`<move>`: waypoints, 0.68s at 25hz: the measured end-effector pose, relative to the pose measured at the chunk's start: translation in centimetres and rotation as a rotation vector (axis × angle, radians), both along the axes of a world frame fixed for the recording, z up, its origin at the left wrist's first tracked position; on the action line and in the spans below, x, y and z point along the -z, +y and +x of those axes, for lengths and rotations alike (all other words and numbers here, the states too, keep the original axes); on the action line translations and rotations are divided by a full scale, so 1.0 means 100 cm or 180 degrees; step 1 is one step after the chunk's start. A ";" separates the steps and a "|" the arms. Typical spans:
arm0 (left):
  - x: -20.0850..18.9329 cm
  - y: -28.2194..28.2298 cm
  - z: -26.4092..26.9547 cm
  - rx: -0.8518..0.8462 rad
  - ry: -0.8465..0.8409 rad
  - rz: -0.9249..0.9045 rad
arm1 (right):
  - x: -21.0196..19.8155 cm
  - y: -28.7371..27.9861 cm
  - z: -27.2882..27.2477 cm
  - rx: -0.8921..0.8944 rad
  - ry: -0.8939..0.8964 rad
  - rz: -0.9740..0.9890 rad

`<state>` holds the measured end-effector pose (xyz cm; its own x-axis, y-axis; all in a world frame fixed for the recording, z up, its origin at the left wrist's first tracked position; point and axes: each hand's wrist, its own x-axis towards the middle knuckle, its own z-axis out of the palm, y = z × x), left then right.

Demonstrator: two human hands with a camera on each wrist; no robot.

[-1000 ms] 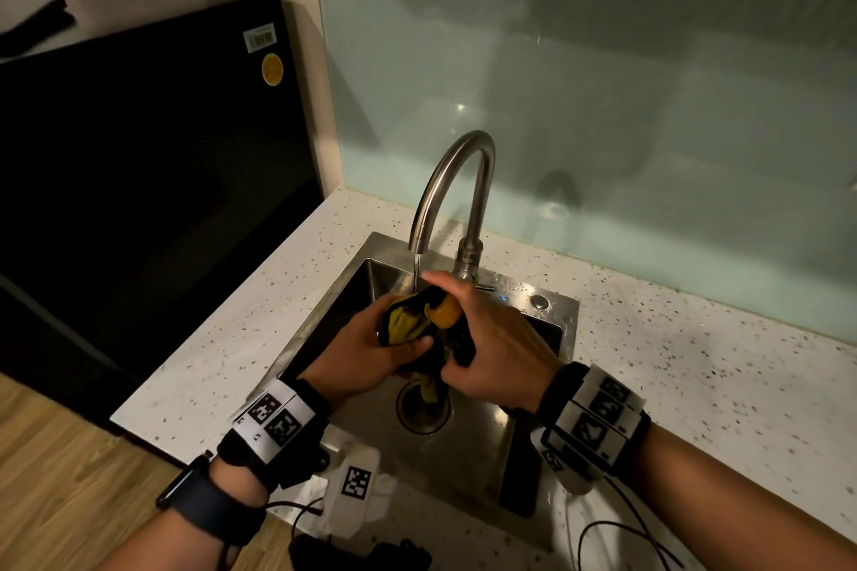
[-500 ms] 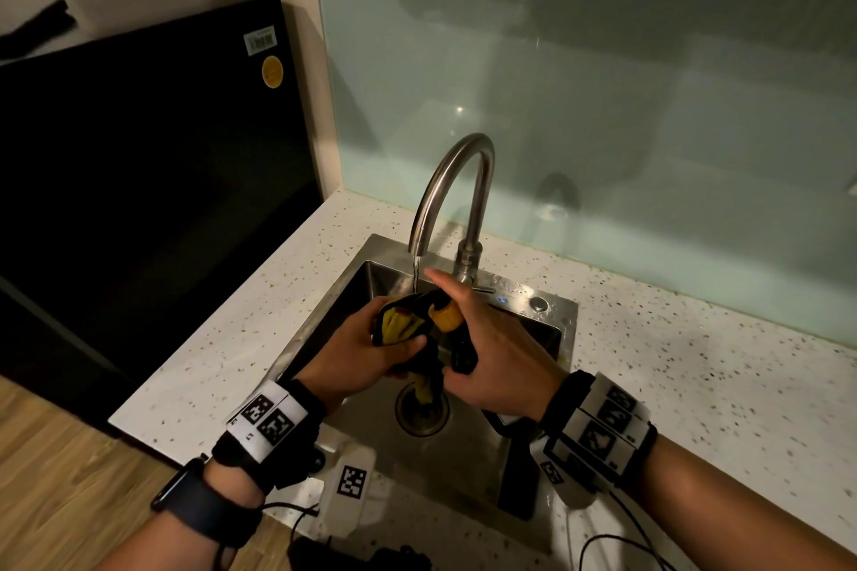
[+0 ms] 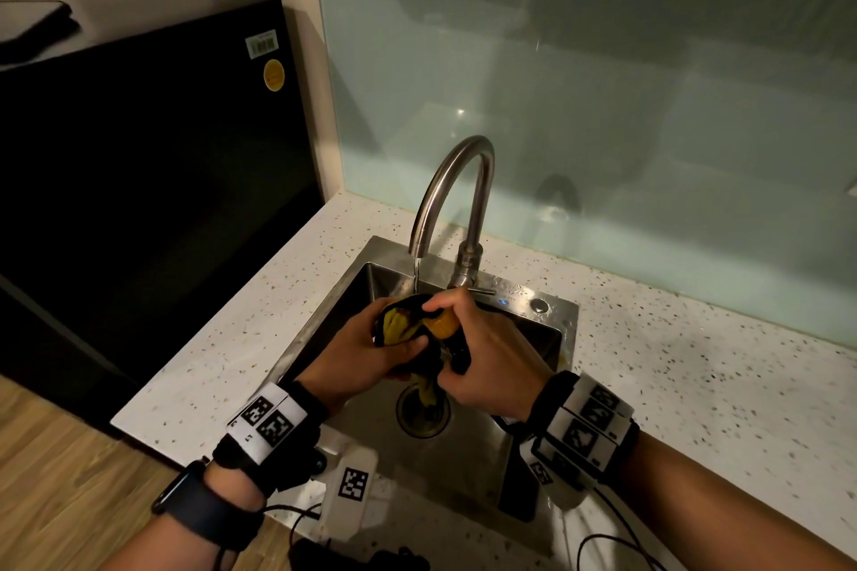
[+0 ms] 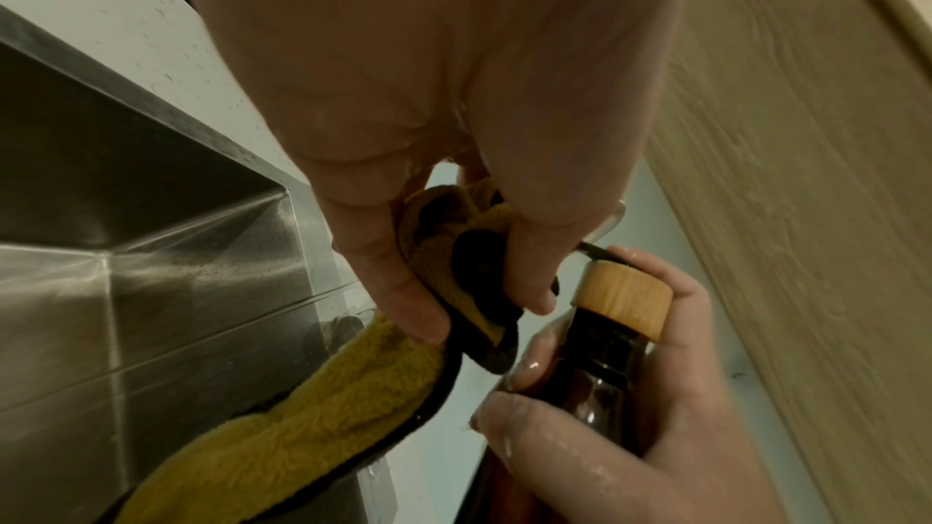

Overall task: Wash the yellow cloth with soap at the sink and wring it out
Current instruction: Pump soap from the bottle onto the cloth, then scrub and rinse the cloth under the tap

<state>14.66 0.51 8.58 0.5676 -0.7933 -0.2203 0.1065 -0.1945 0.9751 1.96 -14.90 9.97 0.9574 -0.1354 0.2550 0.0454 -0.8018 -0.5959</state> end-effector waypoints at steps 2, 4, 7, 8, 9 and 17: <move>0.000 -0.001 -0.001 -0.0010 0.0005 0.0012 | 0.003 0.000 -0.001 -0.0002 0.0006 0.0022; 0.001 -0.001 -0.001 -0.0005 0.0035 0.0015 | 0.008 -0.006 -0.003 0.0133 0.0030 0.0380; 0.001 0.003 0.000 -0.0039 0.0051 -0.0008 | 0.020 -0.031 -0.015 0.0773 -0.0108 0.0805; 0.002 0.004 0.000 -0.0042 0.0039 -0.0017 | 0.023 -0.044 -0.021 0.1070 -0.0140 0.0924; 0.002 0.006 0.001 -0.0034 0.0026 -0.0019 | 0.027 -0.059 -0.028 0.1414 -0.0163 0.1112; 0.014 0.004 0.006 -0.0027 -0.0025 0.0044 | 0.062 -0.169 -0.084 0.3398 -0.0228 0.1554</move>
<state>15.21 0.92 7.22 0.5760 -0.7854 -0.2266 0.1006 -0.2071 0.9731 -6.45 -31.82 3.80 0.2850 -0.9585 0.0027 -0.4653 -0.1408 -0.8739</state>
